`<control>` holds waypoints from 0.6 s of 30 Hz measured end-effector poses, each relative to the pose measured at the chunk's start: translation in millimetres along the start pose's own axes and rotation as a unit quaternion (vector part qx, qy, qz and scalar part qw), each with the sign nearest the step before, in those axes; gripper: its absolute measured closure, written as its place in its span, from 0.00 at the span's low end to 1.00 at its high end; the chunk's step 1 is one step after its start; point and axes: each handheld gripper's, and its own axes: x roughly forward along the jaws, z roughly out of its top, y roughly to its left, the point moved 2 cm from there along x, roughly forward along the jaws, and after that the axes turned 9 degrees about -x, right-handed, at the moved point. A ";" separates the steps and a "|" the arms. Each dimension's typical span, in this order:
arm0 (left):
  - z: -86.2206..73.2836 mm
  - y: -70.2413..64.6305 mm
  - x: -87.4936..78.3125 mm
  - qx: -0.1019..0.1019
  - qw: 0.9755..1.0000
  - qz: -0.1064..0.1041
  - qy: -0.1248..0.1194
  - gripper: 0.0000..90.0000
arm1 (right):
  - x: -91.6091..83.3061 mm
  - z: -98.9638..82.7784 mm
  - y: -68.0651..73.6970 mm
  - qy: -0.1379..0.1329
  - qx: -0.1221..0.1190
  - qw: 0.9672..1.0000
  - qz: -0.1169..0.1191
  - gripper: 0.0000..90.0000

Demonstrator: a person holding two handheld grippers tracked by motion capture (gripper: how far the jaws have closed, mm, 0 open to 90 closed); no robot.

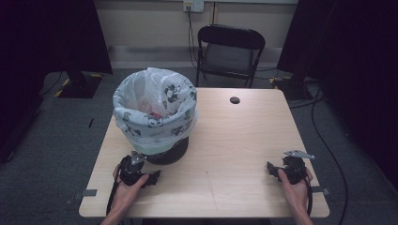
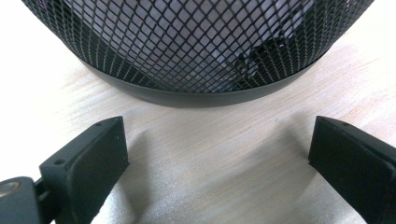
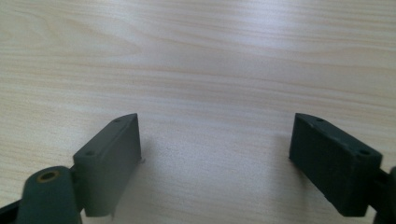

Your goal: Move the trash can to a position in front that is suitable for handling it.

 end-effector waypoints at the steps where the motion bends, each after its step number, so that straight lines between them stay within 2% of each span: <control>1: 0.0 -0.5 -0.6 -0.004 1.000 -0.002 -0.004 0.06 | -0.3 0.3 0.0 -0.002 -0.002 1.000 0.001 0.18; 4: 0.6 -0.1 -4.1 0.000 1.000 -0.006 -0.009 0.24 | -3.2 1.9 1.1 -0.013 -0.002 1.000 0.007 0.19; 6: 1.2 -0.6 -10.6 -0.004 1.000 -0.010 -0.018 0.20 | -7.0 4.7 2.6 -0.027 -0.005 0.999 0.018 0.19; 9: 1.7 0.1 -16.2 -0.009 1.000 -0.014 -0.024 0.20 | -14.6 10.0 7.9 -0.050 -0.012 0.998 0.047 0.20; 10: 3.2 2.3 -22.4 -0.018 0.999 -0.025 -0.023 0.21 | -17.6 12.4 10.1 -0.058 -0.013 0.997 0.058 0.20; 13: 6.5 6.0 -29.9 -0.025 0.999 -0.025 -0.029 0.25 | -24.6 20.2 18.5 -0.083 -0.024 0.993 0.081 0.23; 14: 8.5 10.9 -36.1 -0.031 0.999 -0.013 -0.037 0.26 | -26.0 22.9 21.8 -0.089 -0.025 0.992 0.090 0.22; 15: 9.5 13.6 -38.4 -0.030 0.999 -0.011 -0.039 0.26 | -27.0 25.7 25.1 -0.094 -0.028 0.991 0.094 0.21; 17: 10.9 16.3 -40.1 -0.031 0.999 -0.011 -0.041 0.27 | -28.7 31.5 32.1 -0.105 -0.039 0.988 0.104 0.21; 18: 15.2 21.9 -44.9 -0.033 0.998 -0.021 -0.042 0.27 | -29.3 34.7 35.5 -0.108 -0.046 0.987 0.111 0.22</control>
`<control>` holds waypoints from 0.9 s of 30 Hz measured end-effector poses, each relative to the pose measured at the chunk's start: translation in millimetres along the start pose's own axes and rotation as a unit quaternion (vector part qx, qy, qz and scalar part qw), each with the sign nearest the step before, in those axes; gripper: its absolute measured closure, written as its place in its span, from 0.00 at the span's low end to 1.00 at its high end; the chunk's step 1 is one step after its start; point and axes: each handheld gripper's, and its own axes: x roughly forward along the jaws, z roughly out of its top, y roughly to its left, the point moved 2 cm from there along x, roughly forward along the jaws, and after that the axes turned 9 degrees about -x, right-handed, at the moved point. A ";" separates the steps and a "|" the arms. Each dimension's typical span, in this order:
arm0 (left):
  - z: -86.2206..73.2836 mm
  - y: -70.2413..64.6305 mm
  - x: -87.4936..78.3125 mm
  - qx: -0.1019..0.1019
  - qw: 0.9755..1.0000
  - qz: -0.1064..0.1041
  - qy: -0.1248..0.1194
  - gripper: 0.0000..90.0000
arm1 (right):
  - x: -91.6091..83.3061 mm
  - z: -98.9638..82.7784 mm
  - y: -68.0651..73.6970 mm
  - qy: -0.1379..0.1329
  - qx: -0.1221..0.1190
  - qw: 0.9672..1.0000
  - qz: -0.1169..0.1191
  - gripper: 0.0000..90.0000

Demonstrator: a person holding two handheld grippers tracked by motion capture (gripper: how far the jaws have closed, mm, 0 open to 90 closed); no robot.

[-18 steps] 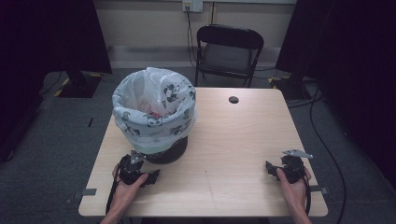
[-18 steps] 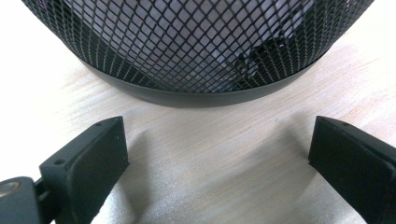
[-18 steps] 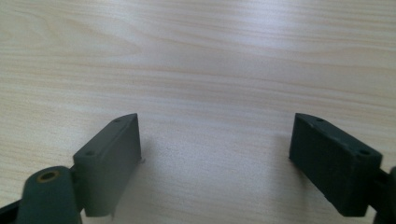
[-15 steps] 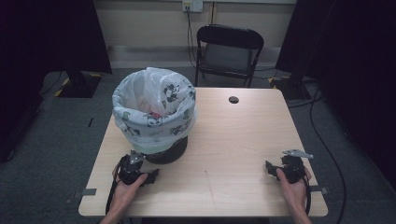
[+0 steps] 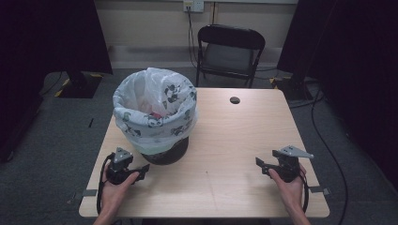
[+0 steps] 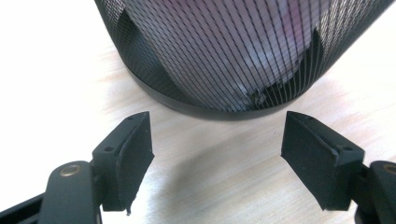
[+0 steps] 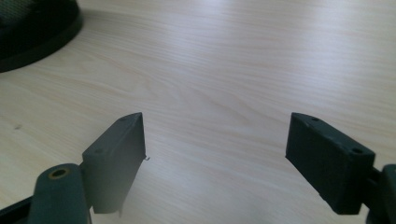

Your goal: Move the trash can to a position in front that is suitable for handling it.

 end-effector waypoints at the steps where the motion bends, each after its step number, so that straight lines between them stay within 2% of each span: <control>1: 2.2 1.8 -2.6 -0.002 1.000 0.002 -0.006 0.27 | 1.0 3.5 3.0 -0.003 -0.001 1.000 0.007 0.22; 4: 8.3 6.5 -8.6 -0.008 1.000 -0.007 -0.017 0.28 | 4.8 14.6 13.1 -0.015 -0.009 0.999 0.030 0.26; 5: 8.3 6.5 -8.6 -0.008 1.000 -0.007 -0.017 0.28 | 4.8 14.6 13.1 -0.015 -0.009 0.999 0.030 0.26; 7: 12.6 11.5 -11.6 -0.008 1.000 0.009 -0.024 0.30 | 8.9 20.9 21.4 -0.020 -0.016 0.999 0.045 0.31; 9: 14.4 16.3 -12.7 -0.022 0.999 0.003 -0.027 0.32 | 12.9 28.4 30.0 -0.030 -0.027 0.998 0.053 0.34; 12: 17.8 23.6 -15.7 -0.021 0.999 0.010 -0.030 0.32 | 20.1 41.2 38.8 -0.044 -0.023 0.996 0.074 0.39; 14: 21.3 28.7 -19.4 -0.029 0.999 0.005 -0.042 0.32 | 26.5 51.0 43.4 -0.045 -0.030 0.995 0.078 0.41; 19: 31.4 40.9 -24.8 -0.040 0.998 0.012 -0.056 0.31 | 44.8 81.8 52.2 -0.052 -0.026 0.993 0.099 0.45; 21: 36.7 46.7 -26.7 -0.033 0.997 0.012 -0.063 0.30 | 51.3 95.2 55.1 -0.060 -0.027 0.993 0.102 0.46; 24: 44.9 55.9 -28.0 -0.038 0.997 0.009 -0.069 0.30 | 61.9 114.9 59.8 -0.070 -0.032 0.991 0.111 0.48; 25: 47.6 56.9 -29.6 -0.034 0.997 0.022 -0.067 0.30 | 65.9 121.1 61.6 -0.072 -0.032 0.990 0.114 0.49; 26: 49.6 56.0 -31.6 -0.028 0.997 0.024 -0.072 0.29 | 69.9 127.1 63.7 -0.075 -0.033 0.990 0.115 0.49; 27: 51.5 55.0 -33.6 -0.027 0.996 0.012 -0.079 0.28 | 74.0 132.8 66.0 -0.077 -0.034 0.990 0.116 0.49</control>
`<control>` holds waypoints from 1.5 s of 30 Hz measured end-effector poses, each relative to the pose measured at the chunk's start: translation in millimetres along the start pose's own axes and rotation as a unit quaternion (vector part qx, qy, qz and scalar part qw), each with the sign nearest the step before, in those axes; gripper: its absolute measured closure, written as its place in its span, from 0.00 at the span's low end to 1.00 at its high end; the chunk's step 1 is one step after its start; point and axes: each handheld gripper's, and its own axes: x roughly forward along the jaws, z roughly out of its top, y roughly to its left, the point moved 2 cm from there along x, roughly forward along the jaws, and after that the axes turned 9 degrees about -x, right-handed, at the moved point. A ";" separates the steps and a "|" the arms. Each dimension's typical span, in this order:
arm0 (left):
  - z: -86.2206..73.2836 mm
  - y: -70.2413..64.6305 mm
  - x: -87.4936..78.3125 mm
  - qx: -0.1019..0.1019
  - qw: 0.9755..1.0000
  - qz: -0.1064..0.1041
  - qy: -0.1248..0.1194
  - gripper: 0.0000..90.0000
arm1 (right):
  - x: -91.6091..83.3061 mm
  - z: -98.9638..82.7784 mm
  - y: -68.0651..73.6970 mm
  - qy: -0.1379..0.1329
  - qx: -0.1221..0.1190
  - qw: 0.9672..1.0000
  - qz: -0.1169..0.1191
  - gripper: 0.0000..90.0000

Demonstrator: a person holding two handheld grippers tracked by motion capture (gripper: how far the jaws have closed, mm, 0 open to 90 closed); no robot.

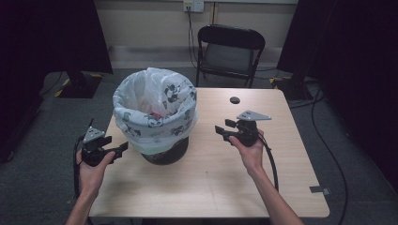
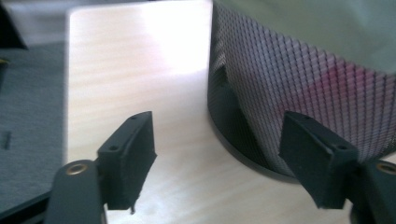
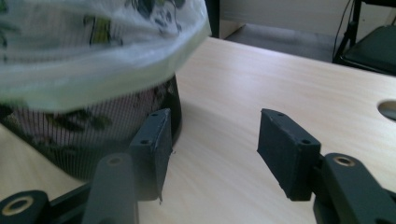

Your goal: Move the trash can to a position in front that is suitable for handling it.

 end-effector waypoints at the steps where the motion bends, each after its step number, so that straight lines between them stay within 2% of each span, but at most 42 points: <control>1: 1.9 -0.9 -0.6 -0.002 1.000 -0.003 -0.004 0.28 | 5.4 4.9 0.8 0.000 0.000 1.000 -0.002 0.48; 5: 10.3 3.3 1.2 -0.003 1.000 0.006 -0.018 0.28 | 26.4 23.6 4.3 -0.004 -0.004 1.000 -0.001 0.47; 7: 15.5 8.9 4.2 -0.013 1.000 0.010 -0.026 0.28 | 36.1 32.6 5.0 -0.005 -0.005 1.000 -0.001 0.46; 8: 21.0 14.3 8.6 -0.016 0.999 0.025 -0.029 0.28 | 46.0 39.1 5.2 -0.004 -0.003 1.000 -0.003 0.45; 10: 23.8 15.7 11.1 -0.020 0.999 0.025 -0.030 0.29 | 51.1 41.6 5.0 -0.002 -0.002 1.000 -0.006 0.45; 11: 28.6 17.9 16.4 -0.026 0.999 0.036 -0.032 0.29 | 62.2 45.4 3.9 0.004 -0.004 1.000 -0.015 0.45; 12: 30.4 18.7 19.2 -0.025 0.998 0.038 -0.040 0.30 | 67.4 46.6 3.0 0.007 -0.002 1.000 -0.021 0.45; 13: 30.4 18.7 19.2 -0.025 0.998 0.038 -0.040 0.31 | 72.5 47.8 1.8 0.008 0.001 1.000 -0.025 0.45; 17: 35.3 25.4 36.8 -0.046 0.997 0.037 -0.042 0.31 | 90.7 50.1 -1.6 0.014 0.010 0.999 -0.038 0.43; 20: 37.4 25.8 41.3 -0.040 0.998 0.037 -0.038 0.29 | 101.4 50.3 0.5 0.020 0.007 0.999 -0.041 0.43; 22: 40.0 26.6 47.8 -0.046 0.998 0.019 -0.047 0.27 | 105.6 50.7 2.2 0.014 0.015 0.999 -0.037 0.43; 25: 40.4 30.3 52.4 -0.059 0.997 0.009 -0.057 0.25 | 109.0 51.3 5.8 0.008 0.020 0.999 -0.031 0.44; 27: 40.0 31.2 53.1 -0.056 0.997 0.003 -0.059 0.25 | 109.1 52.4 8.4 0.001 0.023 0.999 -0.024 0.50; 28: 39.9 31.3 52.5 -0.055 0.997 -0.001 -0.058 0.26 | 108.2 53.3 9.7 -0.003 0.016 1.000 -0.023 0.52; 29: 39.9 31.3 52.0 -0.056 0.997 -0.004 -0.057 0.27 | 106.8 53.7 10.5 -0.004 0.009 1.000 -0.027 0.51; 31: 39.8 29.6 52.0 -0.057 0.997 -0.009 -0.057 0.31 | 104.7 53.2 10.1 -0.005 0.009 1.000 -0.022 0.51; 36: 39.8 20.0 51.5 -0.039 0.997 -0.009 -0.066 0.52 | 98.0 50.3 12.5 -0.009 0.004 1.000 -0.015 0.58; 41: 34.3 13.3 49.6 -0.040 0.996 -0.046 -0.060 0.53 | 88.7 45.8 12.5 -0.011 0.006 1.000 -0.013 0.62; 43: 32.7 9.5 48.1 -0.035 0.996 -0.049 -0.059 0.53 | 84.7 44.4 12.1 -0.009 0.007 1.000 -0.011 0.63; 45: 32.0 4.7 45.0 -0.021 0.997 -0.044 -0.054 0.53 | 80.8 43.5 13.0 -0.007 0.004 1.000 -0.011 0.64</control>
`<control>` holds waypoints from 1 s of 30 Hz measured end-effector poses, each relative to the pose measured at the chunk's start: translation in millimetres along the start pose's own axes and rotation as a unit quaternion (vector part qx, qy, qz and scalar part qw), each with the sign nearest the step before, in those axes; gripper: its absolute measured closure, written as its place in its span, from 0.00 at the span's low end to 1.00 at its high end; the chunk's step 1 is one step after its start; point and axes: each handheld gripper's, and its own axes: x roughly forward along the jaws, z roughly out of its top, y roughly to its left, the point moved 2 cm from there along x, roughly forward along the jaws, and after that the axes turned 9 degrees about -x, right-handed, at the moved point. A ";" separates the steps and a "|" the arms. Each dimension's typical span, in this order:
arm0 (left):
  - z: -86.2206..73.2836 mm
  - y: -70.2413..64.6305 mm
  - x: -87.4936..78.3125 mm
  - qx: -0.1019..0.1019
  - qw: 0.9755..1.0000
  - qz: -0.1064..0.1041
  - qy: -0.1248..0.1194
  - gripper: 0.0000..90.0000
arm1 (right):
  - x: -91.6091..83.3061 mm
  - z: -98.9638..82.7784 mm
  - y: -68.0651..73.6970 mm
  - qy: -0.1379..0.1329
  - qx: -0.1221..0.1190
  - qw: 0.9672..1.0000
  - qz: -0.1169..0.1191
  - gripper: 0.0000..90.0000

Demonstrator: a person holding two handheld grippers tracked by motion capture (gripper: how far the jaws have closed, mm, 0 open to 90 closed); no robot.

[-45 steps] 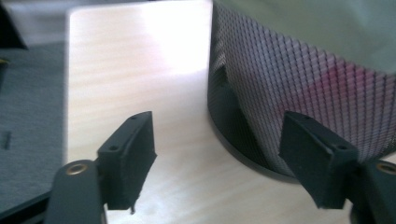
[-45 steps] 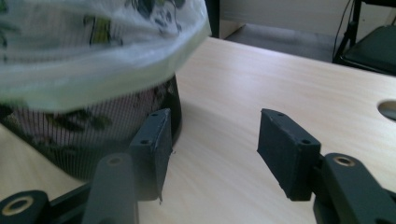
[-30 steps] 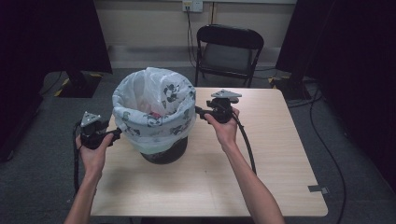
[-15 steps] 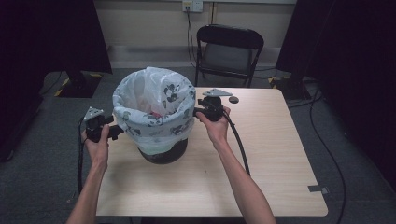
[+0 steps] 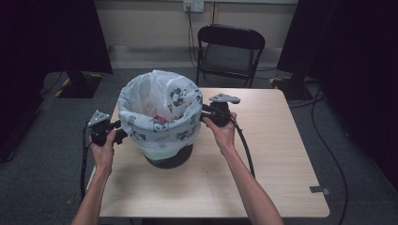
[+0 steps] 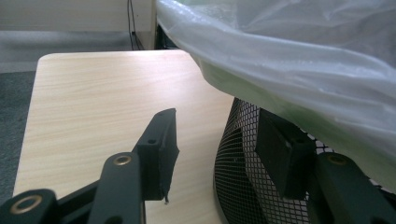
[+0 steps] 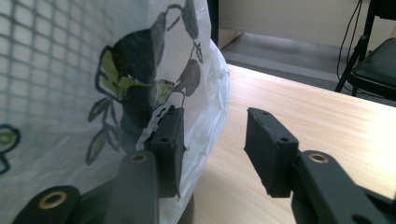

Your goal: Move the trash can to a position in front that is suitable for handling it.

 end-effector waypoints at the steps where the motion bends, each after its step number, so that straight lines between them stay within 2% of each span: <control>1: 0.0 0.0 0.0 0.000 1.000 0.000 0.000 0.53 | 0.0 0.0 0.0 0.000 0.000 1.000 0.000 0.64; 2: -1.8 -5.8 -3.4 0.013 1.000 0.006 0.001 0.54 | -4.4 -1.2 0.7 0.004 0.001 1.000 0.002 0.64; 5: -5.8 -10.7 -7.3 0.010 1.000 -0.001 0.002 0.54 | -11.4 -4.8 0.9 0.003 0.003 1.000 0.011 0.64; 11: -9.5 -20.2 -11.8 0.017 1.000 -0.001 0.007 0.56 | -26.4 -11.9 1.8 0.001 0.000 1.000 0.027 0.62; 16: -16.1 -32.8 -16.6 0.017 1.000 -0.014 0.013 0.56 | -39.6 -20.3 0.6 -0.006 0.009 0.999 0.033 0.60; 19: -18.2 -38.7 -18.3 0.019 1.000 -0.016 0.016 0.56 | -46.2 -22.4 0.7 -0.004 0.006 0.999 0.033 0.60; 26: -26.1 -61.9 -21.4 0.027 0.999 -0.035 0.029 0.56 | -76.4 -37.6 -2.4 -0.009 0.012 0.999 0.039 0.58; 27: -26.1 -61.9 -21.4 0.027 0.999 -0.035 0.029 0.56 | -76.4 -37.6 -2.4 -0.009 0.012 0.999 0.039 0.58; 30: -29.1 -72.6 -21.3 0.036 0.998 -0.045 0.036 0.55 | -91.7 -44.9 -4.8 -0.012 0.011 0.999 0.037 0.56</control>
